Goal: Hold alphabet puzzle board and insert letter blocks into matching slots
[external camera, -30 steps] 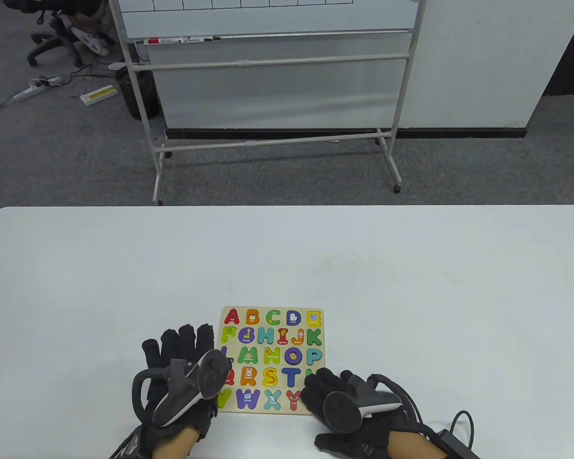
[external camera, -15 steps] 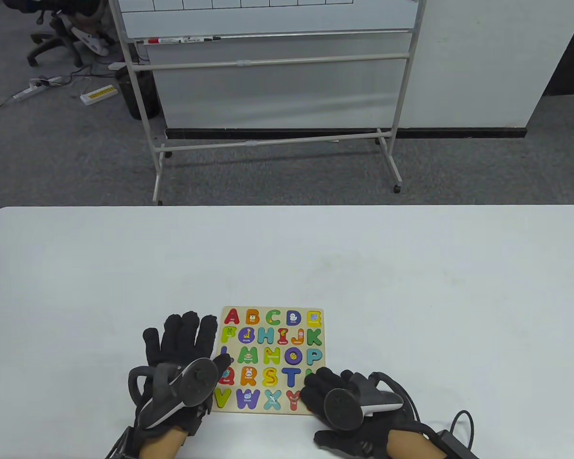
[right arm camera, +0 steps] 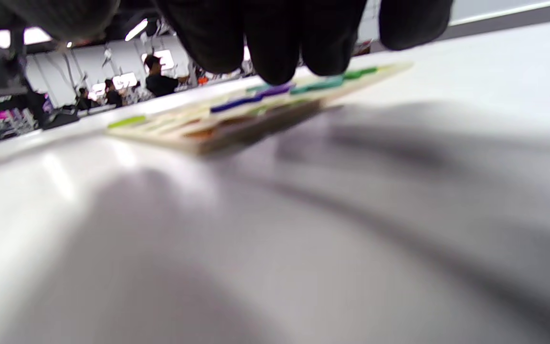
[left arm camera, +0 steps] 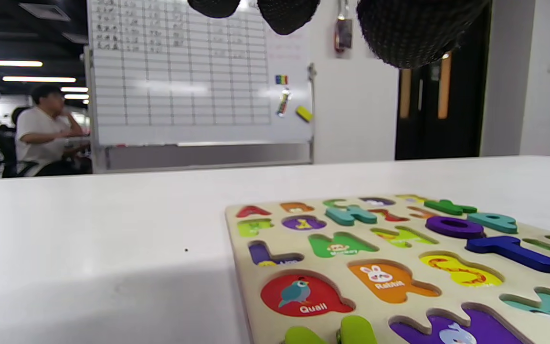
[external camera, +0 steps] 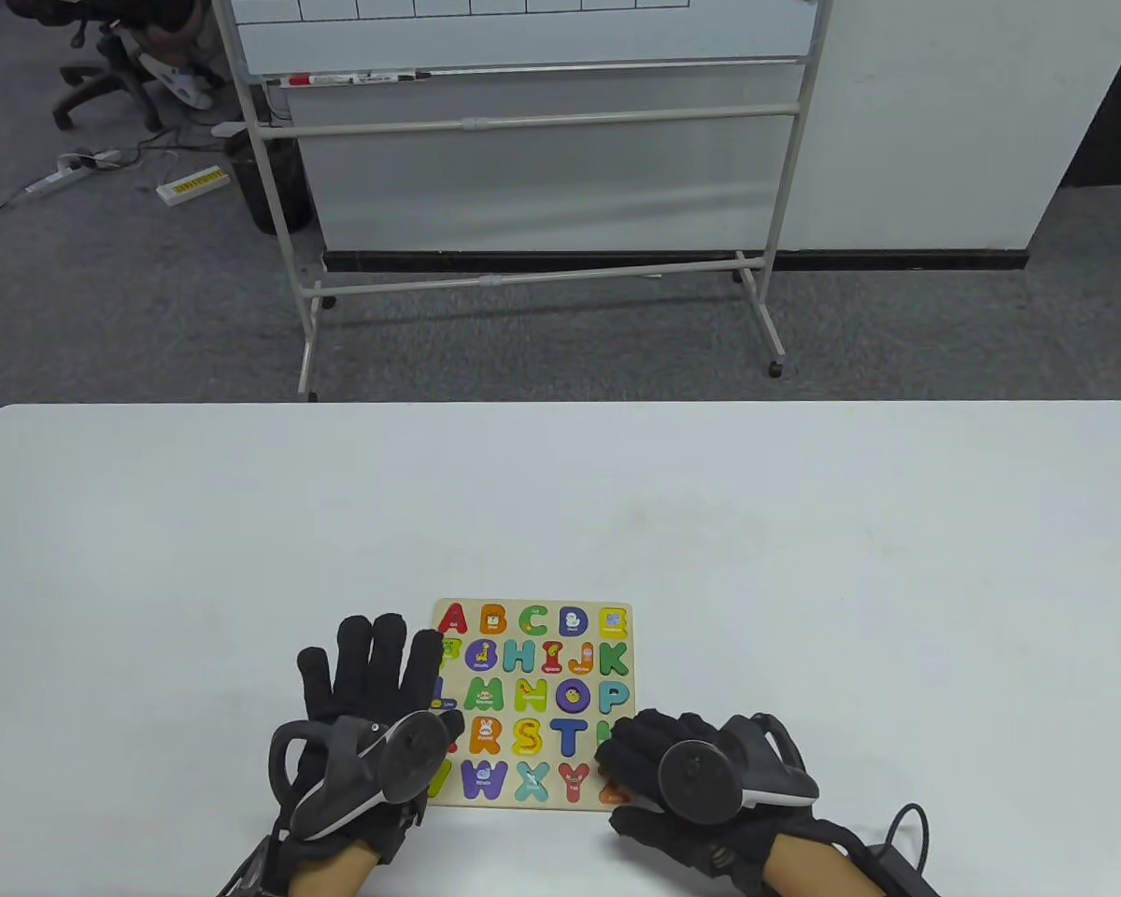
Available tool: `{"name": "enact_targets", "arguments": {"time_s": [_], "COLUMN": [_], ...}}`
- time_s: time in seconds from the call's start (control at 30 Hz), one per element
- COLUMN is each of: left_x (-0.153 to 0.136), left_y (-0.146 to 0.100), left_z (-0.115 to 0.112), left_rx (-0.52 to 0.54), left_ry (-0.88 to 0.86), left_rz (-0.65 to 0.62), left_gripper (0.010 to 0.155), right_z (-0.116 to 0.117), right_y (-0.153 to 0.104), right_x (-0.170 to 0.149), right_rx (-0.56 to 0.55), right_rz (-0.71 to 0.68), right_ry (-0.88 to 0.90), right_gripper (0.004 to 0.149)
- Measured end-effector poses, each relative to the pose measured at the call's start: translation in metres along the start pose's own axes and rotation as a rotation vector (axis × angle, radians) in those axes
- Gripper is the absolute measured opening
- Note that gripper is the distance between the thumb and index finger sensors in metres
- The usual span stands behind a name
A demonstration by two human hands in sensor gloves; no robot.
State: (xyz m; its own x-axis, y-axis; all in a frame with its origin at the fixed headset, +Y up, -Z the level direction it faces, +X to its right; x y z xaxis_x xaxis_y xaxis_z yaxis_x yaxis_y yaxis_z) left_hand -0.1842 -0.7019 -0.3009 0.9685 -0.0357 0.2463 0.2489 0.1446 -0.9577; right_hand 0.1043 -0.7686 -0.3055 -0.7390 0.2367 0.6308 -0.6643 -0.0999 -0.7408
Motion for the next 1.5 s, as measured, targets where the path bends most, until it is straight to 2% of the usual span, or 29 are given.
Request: {"name": "enact_targets", "arguments": {"time_s": [0.13, 0.27, 0.4, 0.53, 1.2, 1.5], "left_x": [0.001, 0.001, 0.001, 0.001, 0.002, 0.005], "left_y": [0.002, 0.002, 0.002, 0.0, 0.004, 0.001], "left_z": [-0.004, -0.009, -0.006, -0.003, -0.015, -0.011], "left_rx": [-0.024, -0.066, -0.051, -0.044, -0.119, -0.088], "left_ry": [-0.057, -0.087, -0.082, -0.092, -0.13, -0.117], "left_rz": [0.006, 0.006, 0.013, 0.022, 0.031, 0.027], "left_gripper": [0.082, 0.083, 0.086, 0.087, 0.091, 0.091], "right_z": [-0.028, -0.057, -0.076, -0.086, -0.06, -0.055], "right_y": [-0.011, -0.03, -0.052, -0.065, -0.051, -0.047], "right_x": [-0.015, -0.037, -0.055, -0.062, -0.054, -0.052], "right_rx": [-0.113, -0.172, -0.281, -0.342, -0.213, -0.181], "right_rz": [0.134, 0.313, 0.441, 0.454, 0.444, 0.452], "right_ry": [-0.032, -0.114, -0.028, 0.041, -0.061, -0.103], "right_gripper": [0.077, 0.083, 0.083, 0.083, 0.082, 0.079]}}
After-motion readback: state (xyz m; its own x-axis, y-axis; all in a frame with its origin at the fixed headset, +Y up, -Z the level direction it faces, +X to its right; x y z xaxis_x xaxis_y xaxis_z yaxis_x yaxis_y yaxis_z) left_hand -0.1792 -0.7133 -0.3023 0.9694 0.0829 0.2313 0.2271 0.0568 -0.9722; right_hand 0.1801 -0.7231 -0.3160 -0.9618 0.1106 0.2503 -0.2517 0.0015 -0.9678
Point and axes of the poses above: the tracker on the back of each hand, its own x axis roughly to the thumb side, its own y axis roughly from the wrist to the fingertips, z = x × y, the point moved 2 cm from there along y, roughly from the wrist to the fingertips, and after that the axes turned 2 degrees about x, right-handed, at the moved point
